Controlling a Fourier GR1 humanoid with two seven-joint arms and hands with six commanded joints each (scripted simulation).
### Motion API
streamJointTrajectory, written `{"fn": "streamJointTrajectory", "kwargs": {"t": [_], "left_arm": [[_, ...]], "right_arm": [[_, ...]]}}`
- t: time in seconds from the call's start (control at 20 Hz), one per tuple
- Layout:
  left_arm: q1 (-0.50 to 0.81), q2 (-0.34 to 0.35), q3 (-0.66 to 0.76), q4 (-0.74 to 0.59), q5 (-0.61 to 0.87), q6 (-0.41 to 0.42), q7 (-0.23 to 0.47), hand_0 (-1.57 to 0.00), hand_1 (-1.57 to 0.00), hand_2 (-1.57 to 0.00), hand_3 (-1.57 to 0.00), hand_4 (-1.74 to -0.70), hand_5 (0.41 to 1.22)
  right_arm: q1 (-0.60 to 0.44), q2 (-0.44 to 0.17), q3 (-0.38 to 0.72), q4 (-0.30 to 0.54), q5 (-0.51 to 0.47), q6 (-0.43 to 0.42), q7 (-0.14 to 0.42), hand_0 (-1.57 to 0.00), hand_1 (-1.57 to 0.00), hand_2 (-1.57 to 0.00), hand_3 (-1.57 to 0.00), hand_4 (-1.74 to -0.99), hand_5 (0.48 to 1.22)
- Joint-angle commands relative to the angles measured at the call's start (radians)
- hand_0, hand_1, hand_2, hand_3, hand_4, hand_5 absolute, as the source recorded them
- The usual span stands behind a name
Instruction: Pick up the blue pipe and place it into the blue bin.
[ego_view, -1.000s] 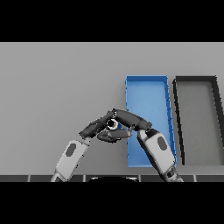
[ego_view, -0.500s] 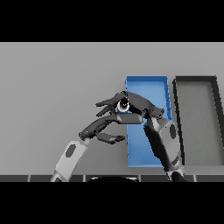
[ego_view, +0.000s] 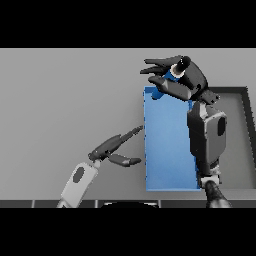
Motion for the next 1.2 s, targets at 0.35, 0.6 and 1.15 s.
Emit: {"fn": "streamJointTrajectory", "kwargs": {"t": [0.35, 0.6, 1.15], "left_arm": [[-0.017, 0.005, 0.011, 0.017, -0.007, 0.005, 0.002, 0.00, 0.00, 0.00, 0.00, -0.94, 0.463], [-0.016, 0.013, 0.016, 0.018, -0.017, 0.014, -0.021, 0.00, 0.00, 0.00, 0.00, -0.93, 0.462], [-0.031, 0.006, 0.015, 0.030, -0.043, 0.038, -0.031, 0.00, 0.00, 0.00, 0.00, -0.92, 0.481]], "right_arm": [[0.130, -0.028, -0.072, 0.107, 0.168, -0.008, 0.047, -1.57, -1.57, -1.57, -1.57, -1.499, 1.221], [0.270, -0.005, -0.075, 0.101, 0.264, -0.021, 0.133, -1.57, -1.57, -1.57, -1.57, -1.500, 1.221], [0.425, -0.101, 0.111, 0.305, 0.213, -0.217, 0.148, -1.57, -1.57, -1.57, -0.80, -1.616, 1.221]]}}
